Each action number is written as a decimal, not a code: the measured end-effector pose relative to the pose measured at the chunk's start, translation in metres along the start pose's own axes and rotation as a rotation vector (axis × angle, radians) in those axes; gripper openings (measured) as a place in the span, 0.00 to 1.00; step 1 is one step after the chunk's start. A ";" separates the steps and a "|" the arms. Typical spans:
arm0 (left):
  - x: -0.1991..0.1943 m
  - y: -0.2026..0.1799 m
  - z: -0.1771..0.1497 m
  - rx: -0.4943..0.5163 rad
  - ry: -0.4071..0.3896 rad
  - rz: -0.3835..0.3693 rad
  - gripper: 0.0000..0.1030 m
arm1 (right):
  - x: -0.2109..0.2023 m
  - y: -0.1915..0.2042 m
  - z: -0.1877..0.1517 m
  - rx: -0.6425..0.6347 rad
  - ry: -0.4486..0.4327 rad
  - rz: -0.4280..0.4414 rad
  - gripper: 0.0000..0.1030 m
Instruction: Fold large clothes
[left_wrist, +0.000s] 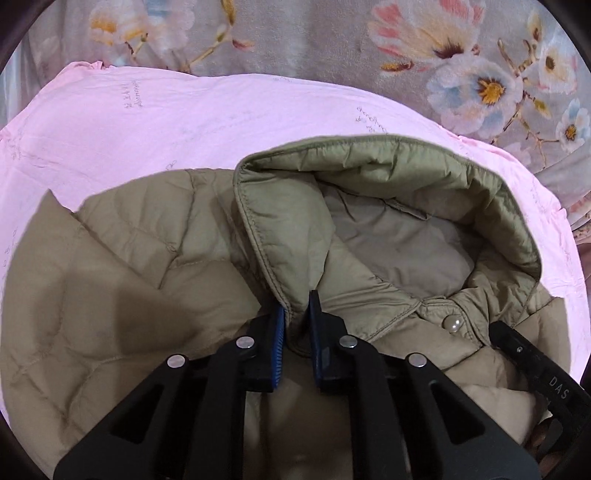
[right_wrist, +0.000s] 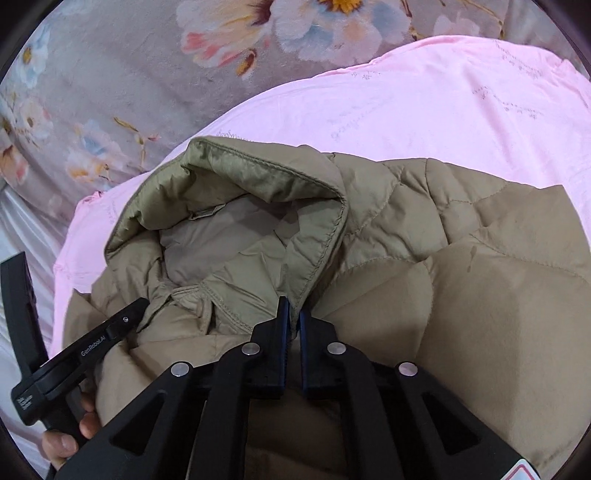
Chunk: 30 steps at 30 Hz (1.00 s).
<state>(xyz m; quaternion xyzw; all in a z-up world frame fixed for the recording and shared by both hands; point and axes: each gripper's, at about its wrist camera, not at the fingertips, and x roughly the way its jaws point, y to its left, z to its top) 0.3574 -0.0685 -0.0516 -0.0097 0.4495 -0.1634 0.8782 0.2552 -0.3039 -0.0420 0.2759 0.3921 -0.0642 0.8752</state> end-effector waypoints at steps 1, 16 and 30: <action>-0.008 0.003 0.001 -0.007 -0.009 -0.019 0.12 | -0.011 0.001 0.001 0.003 -0.023 0.003 0.14; 0.018 0.008 0.138 -0.143 0.037 -0.023 0.17 | 0.033 0.039 0.116 -0.065 -0.067 -0.079 0.18; 0.035 -0.007 0.038 0.102 0.044 0.081 0.14 | 0.041 0.022 0.040 -0.190 -0.011 -0.104 0.09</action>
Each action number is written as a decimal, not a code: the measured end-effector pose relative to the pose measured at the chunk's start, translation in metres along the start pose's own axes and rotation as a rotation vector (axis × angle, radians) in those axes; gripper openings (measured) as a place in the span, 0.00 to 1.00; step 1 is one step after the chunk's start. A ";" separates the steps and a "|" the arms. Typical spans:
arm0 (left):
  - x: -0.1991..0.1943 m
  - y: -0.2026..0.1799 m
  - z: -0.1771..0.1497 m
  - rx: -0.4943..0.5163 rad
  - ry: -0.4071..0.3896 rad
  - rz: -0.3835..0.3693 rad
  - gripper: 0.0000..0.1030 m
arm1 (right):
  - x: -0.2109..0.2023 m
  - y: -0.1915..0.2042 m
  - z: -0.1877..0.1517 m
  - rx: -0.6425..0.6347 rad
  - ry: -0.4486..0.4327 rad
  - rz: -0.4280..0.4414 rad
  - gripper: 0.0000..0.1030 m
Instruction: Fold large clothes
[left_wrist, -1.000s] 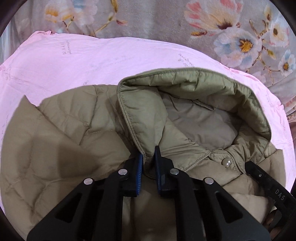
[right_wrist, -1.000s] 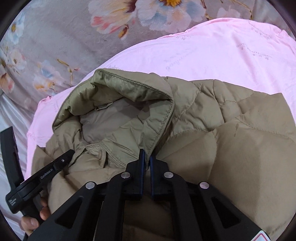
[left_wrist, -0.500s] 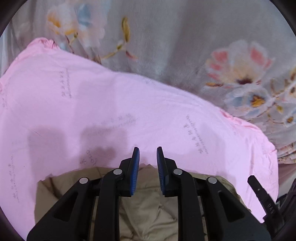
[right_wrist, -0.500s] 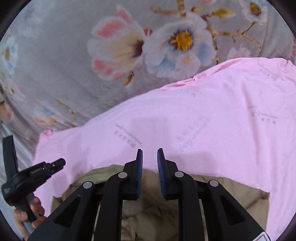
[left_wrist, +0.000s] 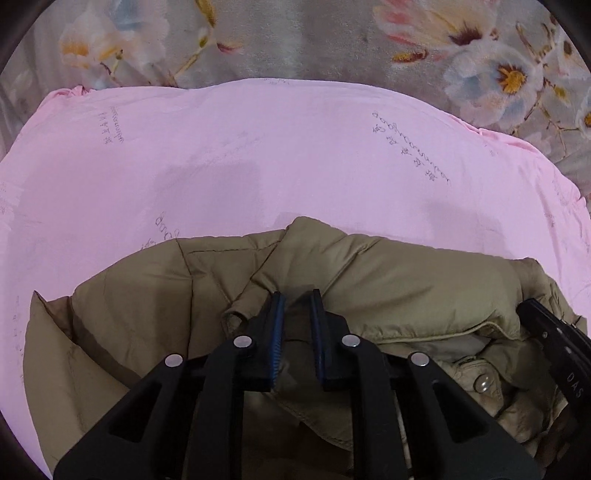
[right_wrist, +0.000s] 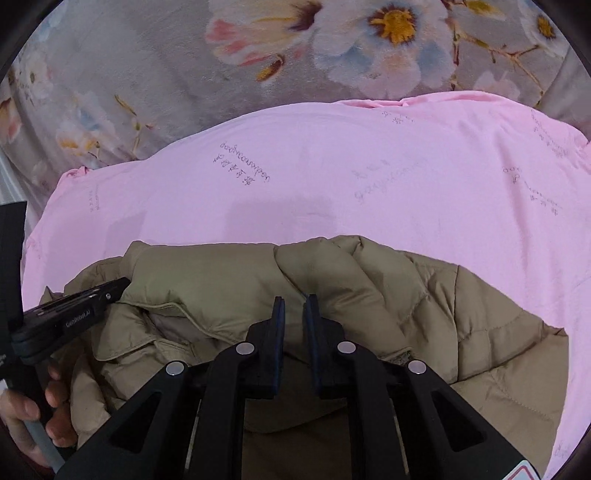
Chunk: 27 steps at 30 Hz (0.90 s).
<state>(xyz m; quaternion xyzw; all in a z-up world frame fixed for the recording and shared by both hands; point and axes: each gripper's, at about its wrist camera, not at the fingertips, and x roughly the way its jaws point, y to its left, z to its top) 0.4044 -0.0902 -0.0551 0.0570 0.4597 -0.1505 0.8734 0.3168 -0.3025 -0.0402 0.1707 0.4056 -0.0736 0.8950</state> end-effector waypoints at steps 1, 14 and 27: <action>0.000 -0.001 0.000 0.009 -0.013 0.008 0.14 | 0.004 -0.001 -0.002 0.006 0.003 0.006 0.09; 0.001 -0.015 -0.008 0.061 -0.097 0.103 0.13 | 0.014 0.007 -0.004 0.008 -0.025 -0.022 0.09; 0.003 -0.026 -0.009 0.100 -0.108 0.189 0.14 | 0.015 -0.007 -0.001 0.081 -0.028 0.062 0.09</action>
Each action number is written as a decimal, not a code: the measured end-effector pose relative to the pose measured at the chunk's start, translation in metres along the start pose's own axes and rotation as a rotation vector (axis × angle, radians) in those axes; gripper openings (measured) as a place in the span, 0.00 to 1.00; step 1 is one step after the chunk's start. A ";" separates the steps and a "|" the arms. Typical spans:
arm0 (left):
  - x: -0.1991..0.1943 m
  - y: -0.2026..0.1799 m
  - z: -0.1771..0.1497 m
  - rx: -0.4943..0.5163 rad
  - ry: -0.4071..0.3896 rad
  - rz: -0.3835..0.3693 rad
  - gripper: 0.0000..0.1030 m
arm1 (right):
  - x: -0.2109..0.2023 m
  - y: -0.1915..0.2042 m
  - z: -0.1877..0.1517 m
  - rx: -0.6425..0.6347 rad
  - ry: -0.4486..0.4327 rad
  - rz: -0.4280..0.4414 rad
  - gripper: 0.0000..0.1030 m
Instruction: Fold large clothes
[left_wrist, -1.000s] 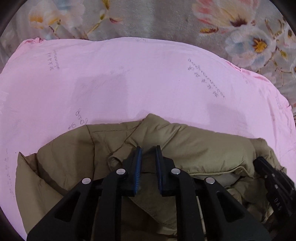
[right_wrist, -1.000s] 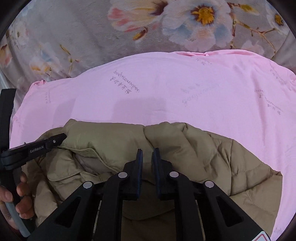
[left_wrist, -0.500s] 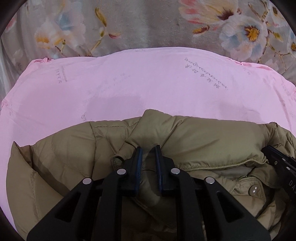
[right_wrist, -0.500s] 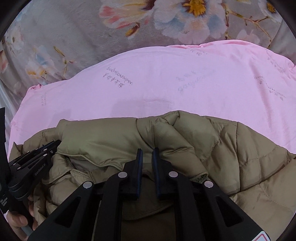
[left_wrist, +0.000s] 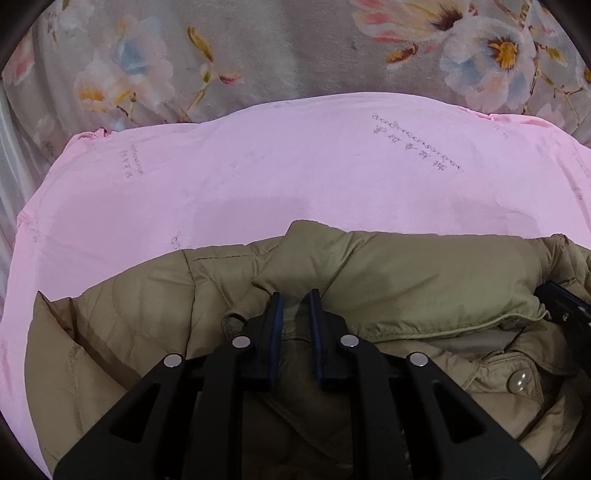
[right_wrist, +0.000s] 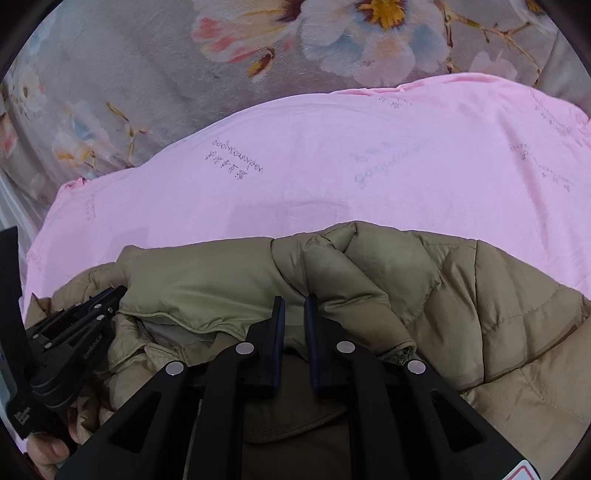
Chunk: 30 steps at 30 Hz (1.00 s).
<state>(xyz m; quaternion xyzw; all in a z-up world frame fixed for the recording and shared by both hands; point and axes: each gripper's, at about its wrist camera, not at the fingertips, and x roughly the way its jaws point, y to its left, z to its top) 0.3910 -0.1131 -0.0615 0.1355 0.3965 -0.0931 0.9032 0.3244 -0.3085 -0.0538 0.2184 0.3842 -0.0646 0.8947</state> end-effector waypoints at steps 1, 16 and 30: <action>-0.001 0.000 0.000 0.001 -0.002 0.004 0.14 | -0.003 -0.003 0.000 0.020 -0.003 0.016 0.08; -0.192 0.171 -0.176 -0.131 0.097 -0.191 0.76 | -0.284 -0.102 -0.244 0.051 0.043 0.015 0.65; -0.259 0.214 -0.311 -0.346 0.279 -0.353 0.76 | -0.342 -0.099 -0.373 0.148 0.120 0.209 0.69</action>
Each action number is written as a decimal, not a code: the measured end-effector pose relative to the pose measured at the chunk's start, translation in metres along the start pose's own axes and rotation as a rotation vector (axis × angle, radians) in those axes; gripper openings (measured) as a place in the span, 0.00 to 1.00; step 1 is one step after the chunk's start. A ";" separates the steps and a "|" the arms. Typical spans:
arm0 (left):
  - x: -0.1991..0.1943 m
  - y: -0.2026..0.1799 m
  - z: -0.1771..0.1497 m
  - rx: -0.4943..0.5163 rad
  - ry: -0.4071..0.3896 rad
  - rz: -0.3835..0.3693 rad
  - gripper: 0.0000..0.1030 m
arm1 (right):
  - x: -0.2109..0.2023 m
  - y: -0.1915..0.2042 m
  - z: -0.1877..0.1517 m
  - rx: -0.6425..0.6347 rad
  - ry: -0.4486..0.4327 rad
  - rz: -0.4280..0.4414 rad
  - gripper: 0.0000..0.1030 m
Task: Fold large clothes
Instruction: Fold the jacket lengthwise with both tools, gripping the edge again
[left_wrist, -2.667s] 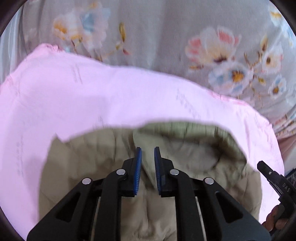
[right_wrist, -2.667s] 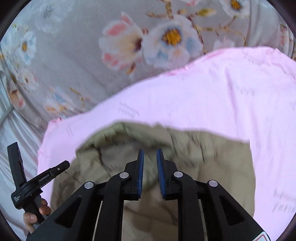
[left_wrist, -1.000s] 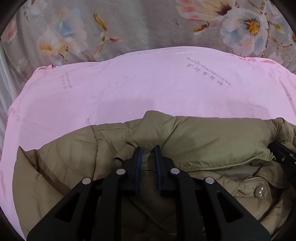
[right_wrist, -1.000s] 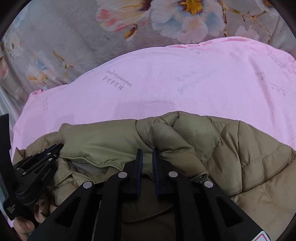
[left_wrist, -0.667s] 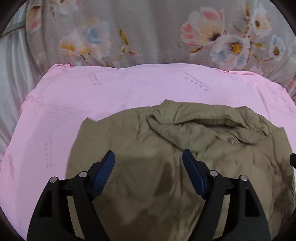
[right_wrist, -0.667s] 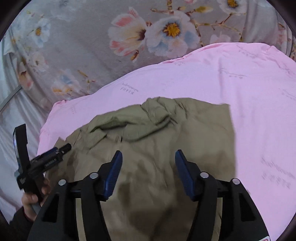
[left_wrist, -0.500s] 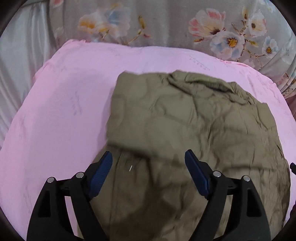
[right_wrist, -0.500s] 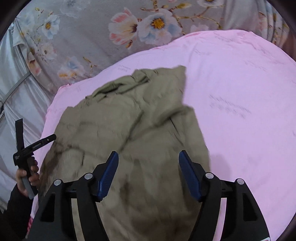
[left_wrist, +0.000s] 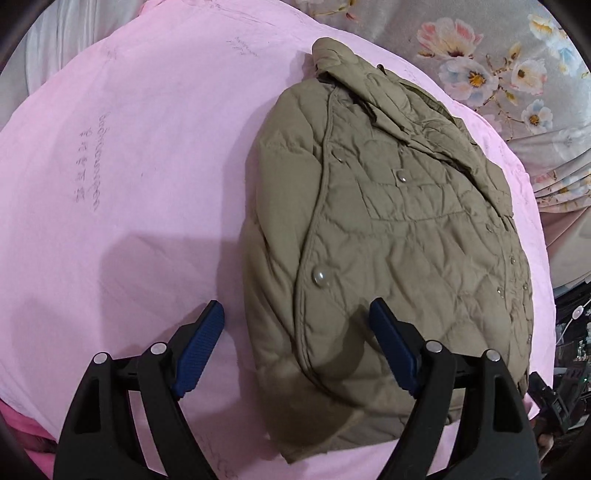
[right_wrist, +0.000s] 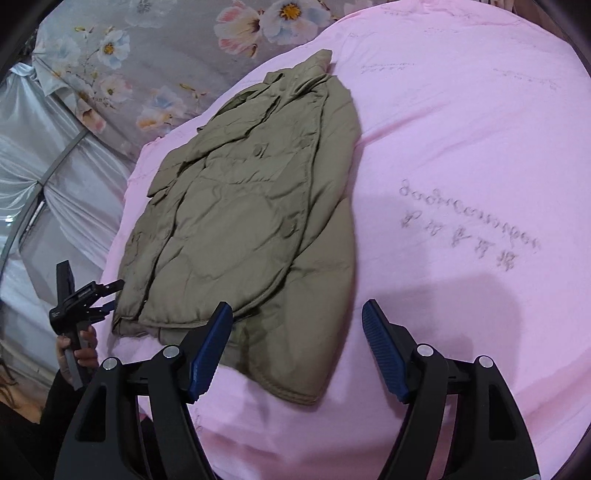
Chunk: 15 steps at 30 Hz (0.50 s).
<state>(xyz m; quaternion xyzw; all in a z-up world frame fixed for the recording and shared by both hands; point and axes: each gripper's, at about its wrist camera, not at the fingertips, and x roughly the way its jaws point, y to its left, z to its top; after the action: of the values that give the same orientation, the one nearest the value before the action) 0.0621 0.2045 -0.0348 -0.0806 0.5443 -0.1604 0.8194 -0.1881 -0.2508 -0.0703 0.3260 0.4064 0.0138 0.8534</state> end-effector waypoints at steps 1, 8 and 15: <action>0.000 -0.001 -0.002 -0.006 0.002 -0.010 0.76 | 0.003 0.004 -0.002 -0.003 -0.002 0.008 0.70; -0.003 -0.013 -0.007 -0.026 0.041 -0.057 0.29 | 0.011 0.012 0.003 0.021 -0.029 0.048 0.31; -0.077 -0.029 -0.010 0.003 -0.053 -0.125 0.05 | -0.075 0.043 0.016 -0.081 -0.236 0.195 0.09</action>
<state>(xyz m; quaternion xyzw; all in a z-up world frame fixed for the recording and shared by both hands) 0.0202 0.2049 0.0367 -0.1173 0.5162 -0.2099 0.8220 -0.2169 -0.2468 0.0127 0.3284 0.2690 0.0745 0.9023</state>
